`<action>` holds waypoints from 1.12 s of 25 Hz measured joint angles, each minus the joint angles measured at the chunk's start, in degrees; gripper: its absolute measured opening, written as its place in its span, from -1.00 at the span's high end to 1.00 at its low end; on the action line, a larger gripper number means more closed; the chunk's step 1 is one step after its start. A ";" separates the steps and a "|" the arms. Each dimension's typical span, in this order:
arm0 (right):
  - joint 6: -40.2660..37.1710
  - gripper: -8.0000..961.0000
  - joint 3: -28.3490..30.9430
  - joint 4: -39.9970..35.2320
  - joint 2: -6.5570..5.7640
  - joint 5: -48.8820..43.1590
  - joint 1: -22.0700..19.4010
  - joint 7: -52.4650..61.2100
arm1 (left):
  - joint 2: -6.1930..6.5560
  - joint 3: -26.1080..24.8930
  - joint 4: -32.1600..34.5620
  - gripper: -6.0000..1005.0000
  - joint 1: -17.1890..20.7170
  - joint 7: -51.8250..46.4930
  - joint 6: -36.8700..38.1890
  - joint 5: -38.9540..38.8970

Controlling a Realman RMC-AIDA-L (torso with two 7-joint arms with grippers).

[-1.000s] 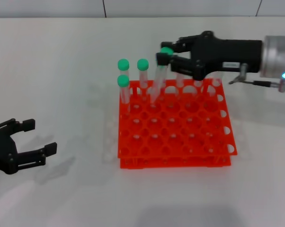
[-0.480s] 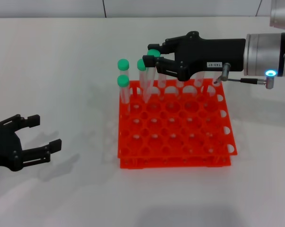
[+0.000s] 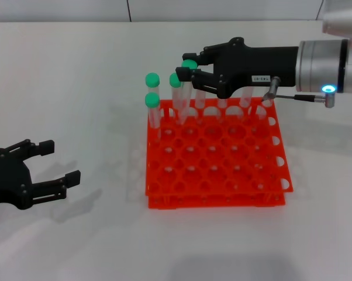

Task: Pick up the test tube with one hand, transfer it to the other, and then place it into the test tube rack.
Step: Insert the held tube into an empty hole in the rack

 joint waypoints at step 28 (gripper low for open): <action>4.89 0.16 -6.04 1.30 0.05 0.09 1.02 -0.01 | 0.01 0.04 -1.45 -0.78 -1.15 0.01 -0.03 0.36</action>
